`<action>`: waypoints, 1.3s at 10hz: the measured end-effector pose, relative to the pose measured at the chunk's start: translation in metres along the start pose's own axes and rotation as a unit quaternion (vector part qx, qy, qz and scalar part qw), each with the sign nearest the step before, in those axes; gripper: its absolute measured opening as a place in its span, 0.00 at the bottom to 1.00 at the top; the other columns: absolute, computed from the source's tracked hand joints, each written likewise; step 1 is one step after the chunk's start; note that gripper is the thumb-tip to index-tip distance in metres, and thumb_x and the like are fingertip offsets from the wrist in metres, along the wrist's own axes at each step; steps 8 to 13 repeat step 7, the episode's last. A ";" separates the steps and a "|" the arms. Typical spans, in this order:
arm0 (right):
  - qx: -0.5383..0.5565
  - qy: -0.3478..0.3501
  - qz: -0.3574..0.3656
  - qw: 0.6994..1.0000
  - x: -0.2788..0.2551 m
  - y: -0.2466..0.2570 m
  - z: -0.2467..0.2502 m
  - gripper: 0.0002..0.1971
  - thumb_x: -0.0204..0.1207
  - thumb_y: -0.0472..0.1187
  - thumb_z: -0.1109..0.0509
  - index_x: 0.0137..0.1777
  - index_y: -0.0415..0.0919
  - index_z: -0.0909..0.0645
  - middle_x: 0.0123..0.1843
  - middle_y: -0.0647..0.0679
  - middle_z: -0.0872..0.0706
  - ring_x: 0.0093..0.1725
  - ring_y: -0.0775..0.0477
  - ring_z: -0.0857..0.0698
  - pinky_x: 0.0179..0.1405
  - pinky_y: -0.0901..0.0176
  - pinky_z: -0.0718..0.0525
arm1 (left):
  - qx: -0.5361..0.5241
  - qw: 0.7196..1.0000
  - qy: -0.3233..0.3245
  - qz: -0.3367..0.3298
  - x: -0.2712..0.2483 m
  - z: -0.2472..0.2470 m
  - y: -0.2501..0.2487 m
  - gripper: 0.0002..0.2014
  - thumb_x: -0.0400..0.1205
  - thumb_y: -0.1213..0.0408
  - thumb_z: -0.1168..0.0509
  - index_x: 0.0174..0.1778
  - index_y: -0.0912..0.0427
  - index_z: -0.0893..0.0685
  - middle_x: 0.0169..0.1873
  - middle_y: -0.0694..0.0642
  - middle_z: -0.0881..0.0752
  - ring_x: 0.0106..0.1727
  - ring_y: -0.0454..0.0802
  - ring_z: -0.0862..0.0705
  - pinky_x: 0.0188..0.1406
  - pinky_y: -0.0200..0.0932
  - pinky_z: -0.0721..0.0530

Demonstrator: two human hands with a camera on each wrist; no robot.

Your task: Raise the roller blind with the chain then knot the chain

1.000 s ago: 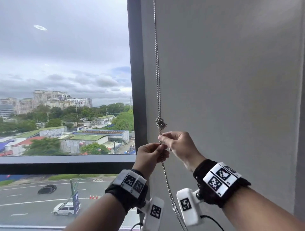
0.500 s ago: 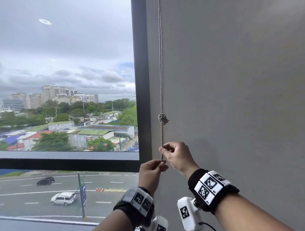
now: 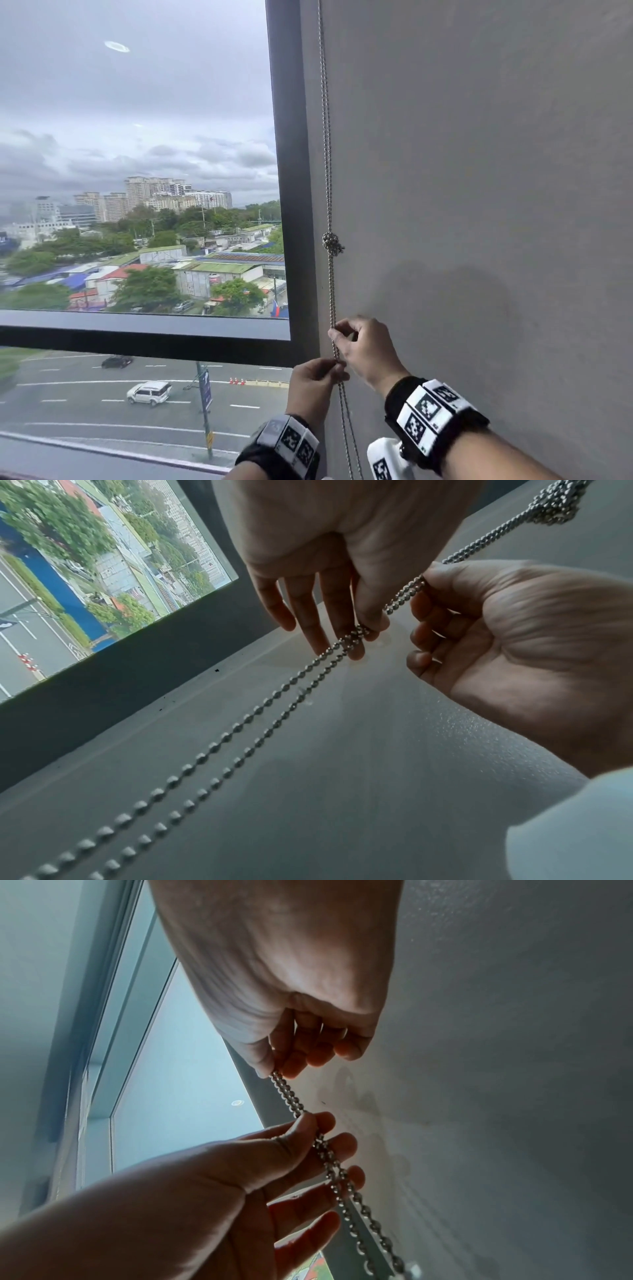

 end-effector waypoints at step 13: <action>-0.162 0.029 -0.022 0.986 -0.043 0.114 0.080 0.21 0.72 0.57 0.26 0.57 0.43 0.15 0.48 0.48 0.11 0.51 0.47 0.13 0.55 0.59 0.17 | 0.103 0.992 0.069 -0.038 -0.042 0.020 -0.134 0.27 0.76 0.62 0.30 0.68 0.71 0.24 0.61 0.70 0.16 0.56 0.59 0.16 0.48 0.46 0.19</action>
Point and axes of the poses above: each hand's wrist, its own x-axis towards the middle knuckle, its own z-axis out of the back of the hand, y = z × x, the point moved 10 cm from there along x, towards the middle knuckle
